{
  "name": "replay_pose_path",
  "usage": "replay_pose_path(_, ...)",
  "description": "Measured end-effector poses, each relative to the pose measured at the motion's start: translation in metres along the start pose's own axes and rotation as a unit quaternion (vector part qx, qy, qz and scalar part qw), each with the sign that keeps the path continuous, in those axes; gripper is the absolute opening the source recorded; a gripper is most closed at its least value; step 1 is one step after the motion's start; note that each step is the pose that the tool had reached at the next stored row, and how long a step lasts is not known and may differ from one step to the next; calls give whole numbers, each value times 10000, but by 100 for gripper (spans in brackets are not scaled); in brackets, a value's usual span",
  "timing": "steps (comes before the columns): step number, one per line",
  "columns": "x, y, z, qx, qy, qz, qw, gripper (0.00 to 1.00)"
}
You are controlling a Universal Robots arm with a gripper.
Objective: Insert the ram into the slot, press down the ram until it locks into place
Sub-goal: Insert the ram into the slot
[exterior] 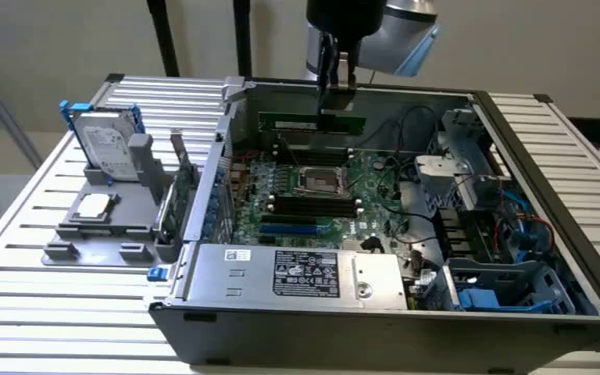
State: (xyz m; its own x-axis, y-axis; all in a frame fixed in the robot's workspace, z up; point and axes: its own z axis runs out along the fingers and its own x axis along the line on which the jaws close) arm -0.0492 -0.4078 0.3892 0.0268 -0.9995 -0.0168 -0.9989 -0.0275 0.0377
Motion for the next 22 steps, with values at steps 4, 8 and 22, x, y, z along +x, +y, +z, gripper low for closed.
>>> replay_pose_path(4,0,0,0,0,0,0,10000,13)
replay_pose_path(8,0,0,0,0,0,0,10000,13)
replay_pose_path(22,5,-138,100,-1,1,-11,10000,13)
